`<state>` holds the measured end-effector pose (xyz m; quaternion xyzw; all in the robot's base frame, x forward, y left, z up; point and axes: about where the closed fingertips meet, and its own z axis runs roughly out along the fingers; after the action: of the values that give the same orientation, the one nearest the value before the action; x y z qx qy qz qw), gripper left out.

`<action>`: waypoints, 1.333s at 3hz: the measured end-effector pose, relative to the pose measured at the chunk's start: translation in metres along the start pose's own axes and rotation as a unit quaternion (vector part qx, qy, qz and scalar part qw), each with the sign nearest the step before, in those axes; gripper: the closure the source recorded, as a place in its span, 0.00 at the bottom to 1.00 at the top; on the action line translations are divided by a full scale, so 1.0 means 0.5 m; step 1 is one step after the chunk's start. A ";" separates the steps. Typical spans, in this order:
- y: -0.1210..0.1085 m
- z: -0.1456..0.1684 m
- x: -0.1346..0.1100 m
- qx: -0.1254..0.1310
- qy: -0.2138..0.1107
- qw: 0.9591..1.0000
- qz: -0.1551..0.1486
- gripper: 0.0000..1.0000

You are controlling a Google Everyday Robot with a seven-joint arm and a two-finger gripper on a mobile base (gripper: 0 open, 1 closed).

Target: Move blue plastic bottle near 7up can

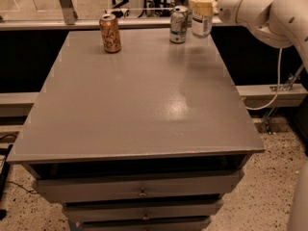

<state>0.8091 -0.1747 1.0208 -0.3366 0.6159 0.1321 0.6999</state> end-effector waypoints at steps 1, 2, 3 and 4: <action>-0.015 0.025 0.004 -0.010 -0.004 1.000 0.002 1.00; -0.018 0.047 0.018 -0.021 -0.003 1.000 0.011 1.00; -0.021 0.054 0.032 -0.024 0.003 1.000 0.015 1.00; -0.032 0.055 0.053 -0.019 0.012 0.999 0.023 1.00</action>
Offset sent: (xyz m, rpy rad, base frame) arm 0.0361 0.0023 -0.0042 0.0235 0.0254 0.0554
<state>0.8452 -0.1751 1.0009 -0.3368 0.6291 0.1556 0.6831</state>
